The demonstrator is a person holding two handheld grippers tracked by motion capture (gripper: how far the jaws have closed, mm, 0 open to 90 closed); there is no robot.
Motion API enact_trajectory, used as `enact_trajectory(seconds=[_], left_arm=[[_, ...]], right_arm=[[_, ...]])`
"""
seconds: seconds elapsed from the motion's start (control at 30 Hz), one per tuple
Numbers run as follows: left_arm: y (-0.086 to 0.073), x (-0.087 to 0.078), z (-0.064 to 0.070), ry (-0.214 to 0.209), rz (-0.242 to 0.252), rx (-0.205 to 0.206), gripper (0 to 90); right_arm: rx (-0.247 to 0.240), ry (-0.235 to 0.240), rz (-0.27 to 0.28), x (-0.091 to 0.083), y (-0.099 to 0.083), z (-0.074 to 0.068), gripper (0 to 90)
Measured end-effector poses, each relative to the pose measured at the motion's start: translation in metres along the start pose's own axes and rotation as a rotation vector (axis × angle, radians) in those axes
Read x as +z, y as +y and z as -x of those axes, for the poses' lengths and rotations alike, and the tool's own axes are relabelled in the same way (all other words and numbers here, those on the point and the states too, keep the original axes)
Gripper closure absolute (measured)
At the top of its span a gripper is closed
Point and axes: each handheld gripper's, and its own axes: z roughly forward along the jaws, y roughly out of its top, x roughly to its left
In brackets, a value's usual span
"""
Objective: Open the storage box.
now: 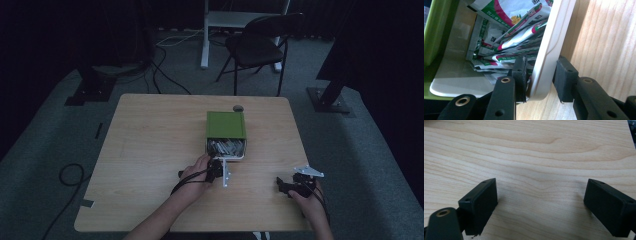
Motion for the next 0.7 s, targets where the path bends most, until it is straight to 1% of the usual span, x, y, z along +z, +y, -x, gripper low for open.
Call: enact_trajectory(seconds=[0.07, 0.13, 0.23, 0.3, 0.4, 0.6, 0.7], left_arm=[[0.0, -0.001, 0.0, -0.001, 0.0, -0.005, 66.4], [0.0, -0.002, 0.001, -0.003, 0.0, 0.002, 66.4], [0.0, -0.004, 0.002, -0.007, 0.001, -0.003, 66.4], [0.0, -0.005, 0.002, -0.006, -0.003, 0.003, 66.5], [0.001, -0.008, 0.004, -0.011, -0.003, -0.007, 66.4], [0.001, -0.011, 0.006, -0.01, -0.011, 0.008, 66.7], [0.002, -0.013, 0.008, -0.009, -0.013, 0.008, 66.8]], right_arm=[[0.0, 0.0, 0.0, 0.0, 0.0, 0.0, 11.4], [0.0, 0.0, 0.0, 0.0, 0.0, 0.0, 11.4], [0.0, 0.0, 0.0, 0.0, 0.0, 0.0, 11.4], [0.001, 0.0, 0.0, 0.0, 0.0, 0.0, 11.4], [0.0, 0.0, 0.0, 0.0, 0.0, 0.0, 11.4], [0.001, 0.0, 0.0, 0.0, 0.0, 0.0, 11.4], [0.0, 0.0, 0.0, 0.0, 0.0, 0.0, 11.4]])
